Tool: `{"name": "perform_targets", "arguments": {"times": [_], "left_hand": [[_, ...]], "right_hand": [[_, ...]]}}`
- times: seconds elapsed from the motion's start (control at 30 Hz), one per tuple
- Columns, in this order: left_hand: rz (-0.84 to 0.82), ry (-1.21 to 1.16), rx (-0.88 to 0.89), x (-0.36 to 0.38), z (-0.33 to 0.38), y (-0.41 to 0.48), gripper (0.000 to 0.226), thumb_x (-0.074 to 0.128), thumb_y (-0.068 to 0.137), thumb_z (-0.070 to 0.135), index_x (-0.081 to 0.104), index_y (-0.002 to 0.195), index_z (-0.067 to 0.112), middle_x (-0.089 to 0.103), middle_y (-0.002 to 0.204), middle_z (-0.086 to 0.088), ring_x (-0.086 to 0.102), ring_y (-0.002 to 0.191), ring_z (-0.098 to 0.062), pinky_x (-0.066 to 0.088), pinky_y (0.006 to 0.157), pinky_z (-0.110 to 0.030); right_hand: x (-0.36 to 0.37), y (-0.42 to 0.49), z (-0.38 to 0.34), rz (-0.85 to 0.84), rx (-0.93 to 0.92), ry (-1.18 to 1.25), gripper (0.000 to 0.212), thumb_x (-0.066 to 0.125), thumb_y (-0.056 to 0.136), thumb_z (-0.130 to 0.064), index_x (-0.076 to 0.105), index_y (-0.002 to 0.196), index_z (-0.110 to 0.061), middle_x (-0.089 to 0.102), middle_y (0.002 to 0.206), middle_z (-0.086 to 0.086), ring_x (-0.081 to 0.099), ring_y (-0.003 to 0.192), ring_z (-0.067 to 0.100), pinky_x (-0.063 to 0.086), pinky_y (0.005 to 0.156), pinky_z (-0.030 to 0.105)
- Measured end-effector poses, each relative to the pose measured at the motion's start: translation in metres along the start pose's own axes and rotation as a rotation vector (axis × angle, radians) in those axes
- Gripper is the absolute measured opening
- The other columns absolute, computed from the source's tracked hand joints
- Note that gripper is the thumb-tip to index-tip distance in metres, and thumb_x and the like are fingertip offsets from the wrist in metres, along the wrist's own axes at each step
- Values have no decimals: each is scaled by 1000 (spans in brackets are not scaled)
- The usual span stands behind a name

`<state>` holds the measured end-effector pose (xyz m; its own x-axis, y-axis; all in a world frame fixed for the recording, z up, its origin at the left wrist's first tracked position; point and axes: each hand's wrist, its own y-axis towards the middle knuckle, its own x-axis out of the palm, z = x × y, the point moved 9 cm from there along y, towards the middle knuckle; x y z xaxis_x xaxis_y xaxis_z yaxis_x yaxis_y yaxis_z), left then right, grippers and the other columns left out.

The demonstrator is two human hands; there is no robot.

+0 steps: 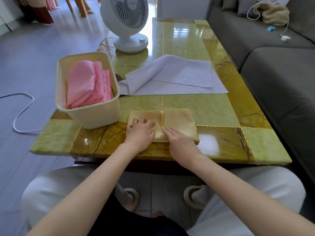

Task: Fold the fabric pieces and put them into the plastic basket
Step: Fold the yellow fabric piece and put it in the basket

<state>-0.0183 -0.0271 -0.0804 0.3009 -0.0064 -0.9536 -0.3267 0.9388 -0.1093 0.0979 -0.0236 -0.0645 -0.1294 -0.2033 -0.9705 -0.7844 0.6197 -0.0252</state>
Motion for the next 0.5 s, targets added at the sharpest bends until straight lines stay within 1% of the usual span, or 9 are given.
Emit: {"name": "perform_targets", "arguments": {"times": [0.03,0.1,0.2,0.27,0.33,0.4,0.43,0.47,0.5], "left_hand": [[6,-35,-13,-2,-1,0,40,39,97,36,42,136,30,37,141,-5,30,131,-25,26,106,-45],[45,-106,-58,-9,-7,0,39,40,97,32,43,135,25,37,139,-8,30,131,-26,27,106,-43],[122,-145,-158,-18,-24,-6,41,43,96,27,39,137,19,36,138,-11,30,130,-29,29,106,-43],[143,-250,-251,-22,-38,-12,46,45,96,24,33,139,15,33,141,-13,30,131,-31,30,107,-43],[146,-482,-331,-25,-47,-15,52,48,95,20,27,142,10,30,144,-15,33,132,-32,31,107,-38],[150,-702,-372,-27,-50,-16,57,52,94,16,24,143,7,34,143,-14,38,130,-29,35,101,-32],[152,-765,-378,-29,-48,-16,58,54,92,14,24,142,6,39,140,-14,42,127,-28,36,97,-30],[160,-802,-367,-33,-44,-16,57,55,91,13,26,140,6,43,135,-14,46,121,-27,37,91,-28],[172,-835,-343,-38,-38,-15,55,56,90,12,28,138,7,47,129,-13,50,112,-25,39,86,-27]], "right_hand": [[4,1,-4,-18,-22,-5,64,37,90,6,14,149,-6,18,157,9,14,146,18,10,118,25],[12,2,-11,-64,-51,-22,67,36,90,5,8,150,-6,9,158,10,7,147,18,7,120,28],[24,4,-15,-133,-48,-67,65,35,91,0,7,150,-5,7,158,12,5,147,21,8,121,33],[27,6,-16,-157,-33,-91,60,34,94,-5,10,149,-5,9,158,12,7,147,22,11,121,35],[25,9,-16,-147,-19,-96,54,32,98,-13,17,148,-4,16,157,13,13,146,23,15,120,36],[20,11,-18,-112,-14,-64,47,29,100,-20,29,144,-5,29,153,13,24,143,24,24,117,36],[16,12,-18,-96,8,-11,43,28,101,-22,36,141,-6,38,147,12,33,138,25,31,113,34],[11,13,-16,-87,38,64,40,27,102,-23,42,136,-7,47,139,12,44,130,26,39,104,31],[6,15,-14,-80,62,148,38,26,102,-22,44,132,-8,51,133,11,53,119,27,43,93,30]]}}
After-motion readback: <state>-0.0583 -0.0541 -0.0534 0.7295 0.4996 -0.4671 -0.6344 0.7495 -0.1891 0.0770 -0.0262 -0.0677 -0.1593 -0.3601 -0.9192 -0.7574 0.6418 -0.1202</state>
